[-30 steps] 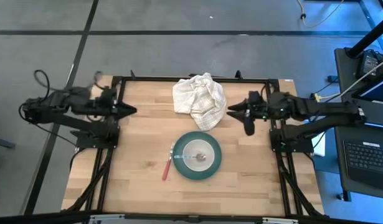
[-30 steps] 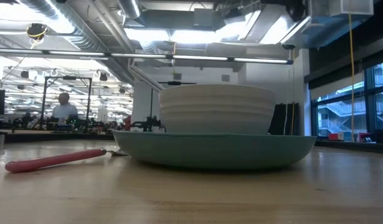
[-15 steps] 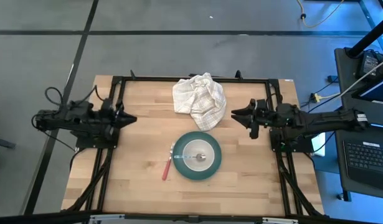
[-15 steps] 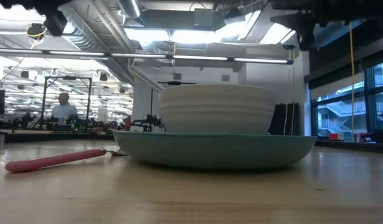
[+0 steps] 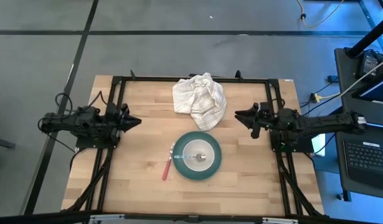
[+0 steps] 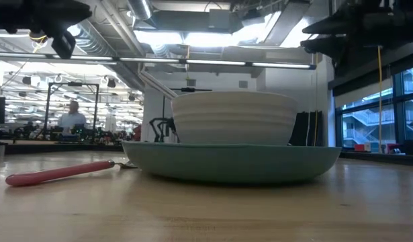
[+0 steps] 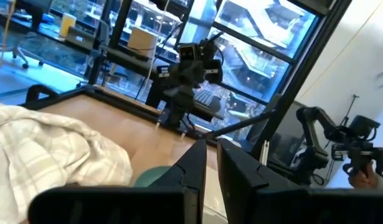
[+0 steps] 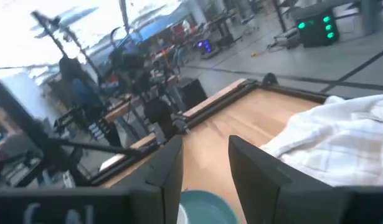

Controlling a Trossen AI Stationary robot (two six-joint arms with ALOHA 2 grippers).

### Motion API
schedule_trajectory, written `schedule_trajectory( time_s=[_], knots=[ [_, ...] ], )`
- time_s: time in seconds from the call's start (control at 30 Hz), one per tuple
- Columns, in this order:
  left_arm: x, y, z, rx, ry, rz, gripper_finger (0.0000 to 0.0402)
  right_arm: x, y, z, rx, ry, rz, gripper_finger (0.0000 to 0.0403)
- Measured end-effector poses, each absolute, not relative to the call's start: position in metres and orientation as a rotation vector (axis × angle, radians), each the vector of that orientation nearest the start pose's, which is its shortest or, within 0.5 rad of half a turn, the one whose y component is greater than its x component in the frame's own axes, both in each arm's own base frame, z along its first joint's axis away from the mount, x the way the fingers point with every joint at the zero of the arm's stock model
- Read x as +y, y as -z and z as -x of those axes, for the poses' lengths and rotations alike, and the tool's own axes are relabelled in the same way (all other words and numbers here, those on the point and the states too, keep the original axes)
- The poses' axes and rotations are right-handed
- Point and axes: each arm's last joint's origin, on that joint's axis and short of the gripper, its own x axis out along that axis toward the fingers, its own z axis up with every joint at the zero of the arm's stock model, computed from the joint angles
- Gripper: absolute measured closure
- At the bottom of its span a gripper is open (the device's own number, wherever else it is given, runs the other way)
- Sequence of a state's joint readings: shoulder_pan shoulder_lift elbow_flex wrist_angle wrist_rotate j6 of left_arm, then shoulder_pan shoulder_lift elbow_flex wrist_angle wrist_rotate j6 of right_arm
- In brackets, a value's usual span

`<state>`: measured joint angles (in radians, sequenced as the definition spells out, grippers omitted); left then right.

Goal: Set table place
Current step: Return to Home Position

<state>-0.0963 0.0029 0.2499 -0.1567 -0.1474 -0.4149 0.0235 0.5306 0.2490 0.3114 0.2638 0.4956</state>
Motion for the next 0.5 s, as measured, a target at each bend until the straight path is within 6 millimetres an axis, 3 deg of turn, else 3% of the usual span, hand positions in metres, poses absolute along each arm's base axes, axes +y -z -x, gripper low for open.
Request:
schedule_trajectory(
  time_s=[0.33,0.5],
  knots=[
    [-0.003,-0.234,-0.079,-0.270,-0.029,0.332,0.0369,-0.005,-0.217,-0.119,-0.237,0.207,-0.501,0.0273],
    [-0.003,-0.215,-0.086,-0.220,-0.034,0.381,0.0369,-0.005,-0.209,-0.112,-0.265,0.201,-0.498,0.0273]
  ],
)
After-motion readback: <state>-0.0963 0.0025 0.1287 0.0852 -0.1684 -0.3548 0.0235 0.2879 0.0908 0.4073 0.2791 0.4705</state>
